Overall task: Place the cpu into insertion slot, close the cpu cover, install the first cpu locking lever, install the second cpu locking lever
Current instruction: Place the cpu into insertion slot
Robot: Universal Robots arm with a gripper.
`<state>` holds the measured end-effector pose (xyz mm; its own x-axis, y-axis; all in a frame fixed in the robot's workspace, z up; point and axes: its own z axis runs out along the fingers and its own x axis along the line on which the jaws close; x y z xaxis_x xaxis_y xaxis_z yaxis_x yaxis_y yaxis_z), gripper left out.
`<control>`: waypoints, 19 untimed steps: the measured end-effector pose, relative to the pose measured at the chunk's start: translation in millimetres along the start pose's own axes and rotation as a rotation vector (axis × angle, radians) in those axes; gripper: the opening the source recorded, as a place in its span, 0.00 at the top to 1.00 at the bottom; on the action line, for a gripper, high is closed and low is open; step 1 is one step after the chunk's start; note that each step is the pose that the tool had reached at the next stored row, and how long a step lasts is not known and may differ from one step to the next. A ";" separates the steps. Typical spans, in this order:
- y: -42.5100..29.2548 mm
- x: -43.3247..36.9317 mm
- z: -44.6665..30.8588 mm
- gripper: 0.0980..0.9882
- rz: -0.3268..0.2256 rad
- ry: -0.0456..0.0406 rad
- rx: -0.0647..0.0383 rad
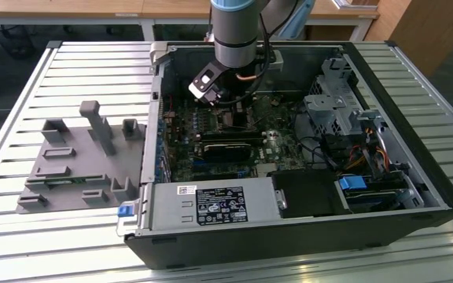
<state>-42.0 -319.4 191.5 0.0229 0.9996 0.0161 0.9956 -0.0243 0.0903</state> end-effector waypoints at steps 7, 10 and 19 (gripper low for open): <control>0.0 0.0 0.2 0.42 0.000 -0.0001 0.000; 0.0 0.0 -0.3 0.42 0.001 0.0020 0.000; 0.1 1.4 -1.5 0.42 0.007 0.0082 0.000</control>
<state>-42.0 -318.0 193.1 0.0293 0.9993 0.0249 0.9954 -0.0314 0.0902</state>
